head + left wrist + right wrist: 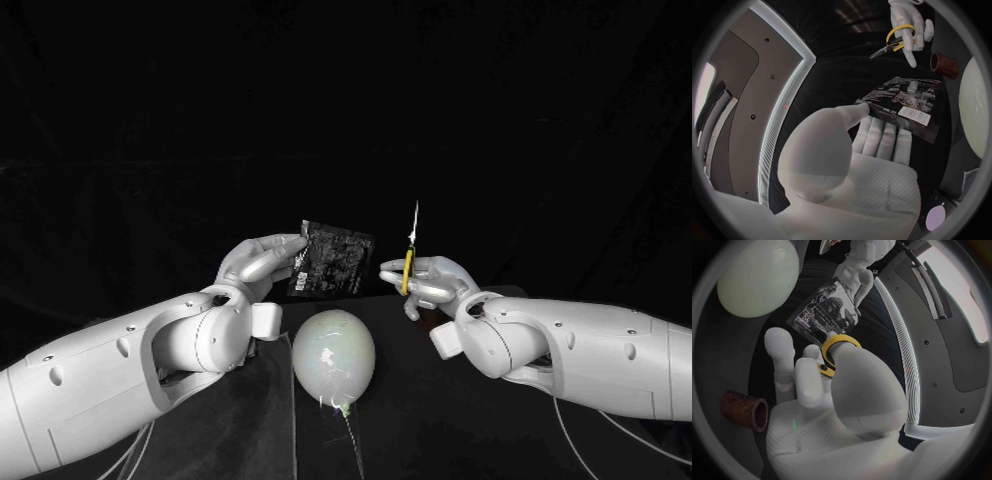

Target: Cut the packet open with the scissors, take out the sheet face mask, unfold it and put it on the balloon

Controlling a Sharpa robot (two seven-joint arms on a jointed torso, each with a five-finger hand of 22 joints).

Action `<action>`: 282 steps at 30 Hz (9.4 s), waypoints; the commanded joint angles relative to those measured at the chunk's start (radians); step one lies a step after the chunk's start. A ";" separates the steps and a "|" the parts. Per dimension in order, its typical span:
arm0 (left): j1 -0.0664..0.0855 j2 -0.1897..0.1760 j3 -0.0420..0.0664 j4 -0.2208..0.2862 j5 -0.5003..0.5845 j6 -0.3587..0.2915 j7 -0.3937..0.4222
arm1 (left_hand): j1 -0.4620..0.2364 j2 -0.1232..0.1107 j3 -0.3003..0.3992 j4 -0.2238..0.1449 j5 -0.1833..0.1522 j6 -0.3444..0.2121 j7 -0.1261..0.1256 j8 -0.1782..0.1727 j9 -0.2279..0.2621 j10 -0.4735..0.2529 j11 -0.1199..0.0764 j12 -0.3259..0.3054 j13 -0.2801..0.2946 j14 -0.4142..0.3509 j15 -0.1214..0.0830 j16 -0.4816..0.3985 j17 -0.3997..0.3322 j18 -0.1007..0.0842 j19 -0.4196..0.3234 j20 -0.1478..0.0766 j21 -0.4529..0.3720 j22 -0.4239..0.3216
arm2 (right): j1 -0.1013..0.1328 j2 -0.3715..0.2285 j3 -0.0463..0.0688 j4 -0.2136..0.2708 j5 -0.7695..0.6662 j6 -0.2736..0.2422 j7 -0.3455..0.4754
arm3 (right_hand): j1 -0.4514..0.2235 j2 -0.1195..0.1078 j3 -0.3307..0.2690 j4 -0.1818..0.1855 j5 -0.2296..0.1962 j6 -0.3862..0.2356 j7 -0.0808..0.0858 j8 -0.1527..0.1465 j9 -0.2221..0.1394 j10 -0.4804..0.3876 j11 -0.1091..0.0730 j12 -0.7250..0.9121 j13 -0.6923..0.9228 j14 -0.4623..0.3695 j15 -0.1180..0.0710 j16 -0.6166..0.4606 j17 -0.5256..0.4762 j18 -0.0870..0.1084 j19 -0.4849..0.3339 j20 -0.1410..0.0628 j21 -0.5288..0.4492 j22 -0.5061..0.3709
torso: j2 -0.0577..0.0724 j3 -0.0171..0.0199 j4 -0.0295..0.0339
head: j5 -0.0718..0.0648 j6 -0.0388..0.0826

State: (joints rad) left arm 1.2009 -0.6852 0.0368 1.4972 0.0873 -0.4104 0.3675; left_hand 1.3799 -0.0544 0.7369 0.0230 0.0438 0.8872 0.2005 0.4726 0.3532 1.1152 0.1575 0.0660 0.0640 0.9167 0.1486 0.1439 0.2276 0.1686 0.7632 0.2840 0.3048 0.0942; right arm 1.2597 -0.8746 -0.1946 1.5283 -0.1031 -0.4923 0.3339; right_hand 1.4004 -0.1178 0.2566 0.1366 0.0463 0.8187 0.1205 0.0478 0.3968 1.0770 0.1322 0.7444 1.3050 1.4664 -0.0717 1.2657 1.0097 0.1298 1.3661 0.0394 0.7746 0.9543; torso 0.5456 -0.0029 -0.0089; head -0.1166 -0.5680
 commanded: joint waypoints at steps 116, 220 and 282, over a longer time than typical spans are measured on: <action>0.007 -0.052 0.015 0.104 -0.020 0.033 0.037 | -0.008 0.020 0.005 -0.014 0.005 -0.020 0.003 0.018 0.144 -0.002 0.004 -0.005 -0.002 0.003 0.001 -0.011 -0.006 0.013 0.012 -0.006 0.013 0.003 | -0.001 0.018 0.009 0.046 -0.010 0.086 0.009 | 0.023 0.209 0.106 -0.001 0.003 0.202 -0.040 0.206 0.172 0.451 -0.133 0.647 0.127 0.005 0.007 -0.001 0.001 0.009 0.001 -0.001 -0.003 0.030 | 0.000 -0.0001 0.0001 | -0.023 -0.015; 0.143 0.193 -0.056 -0.387 -1.103 0.544 -0.282 | 0.164 -0.059 -0.839 0.266 0.004 -0.195 0.040 -0.237 -0.045 -0.212 0.065 0.012 0.002 -0.130 0.052 -0.023 -0.042 -0.082 -0.178 0.005 -0.162 -0.026 | 0.002 0.001 0.010 0.110 -0.318 -0.096 -0.184 | -0.102 0.158 0.295 -0.113 0.002 0.186 -0.054 0.290 0.282 0.452 -0.146 0.632 0.119 0.007 -0.005 -0.004 0.000 0.004 0.012 -0.014 0.014 0.070 | 0.000 -0.0002 0.0001 | -0.007 -0.018; 0.149 0.167 -0.064 -0.383 -0.821 0.603 -0.272 | 0.052 -0.005 -0.165 0.002 0.005 0.088 -0.058 -0.086 0.150 0.206 -0.077 0.031 0.015 0.206 -0.104 0.229 0.262 0.000 -0.030 -0.087 0.400 0.316 | 0.002 -0.005 0.011 0.083 -0.251 0.002 -0.117 | -0.153 -0.025 0.253 -0.052 0.002 0.095 0.083 0.078 0.158 0.072 0.003 -0.661 -0.998 -0.495 0.162 -0.635 -0.539 0.052 -0.428 0.171 -0.689 -0.438 | 0.001 -0.0006 0.0006 | -0.012 -0.021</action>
State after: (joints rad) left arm 1.3483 -0.5186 -0.0280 1.1094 -0.7516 0.1737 0.0948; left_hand 1.4380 -0.0600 0.5691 0.0286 0.0441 0.9802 0.1430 0.3829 0.3691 1.3051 0.0891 0.1007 0.0775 1.1306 0.0454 0.3682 0.4875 0.1775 0.7410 0.1945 0.7010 0.4092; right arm 1.2607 -0.8802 -0.1847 1.6139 -0.3556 -0.5274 0.1927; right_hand 1.2341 -0.1426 0.5085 0.0910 0.0496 0.9045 0.2034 0.1309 0.5551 1.1420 0.1357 0.0878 0.3102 0.9906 0.1175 0.6370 0.4720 0.1687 0.9337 0.2045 0.0908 0.5181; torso 0.5463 -0.0032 -0.0090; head -0.1279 -0.5877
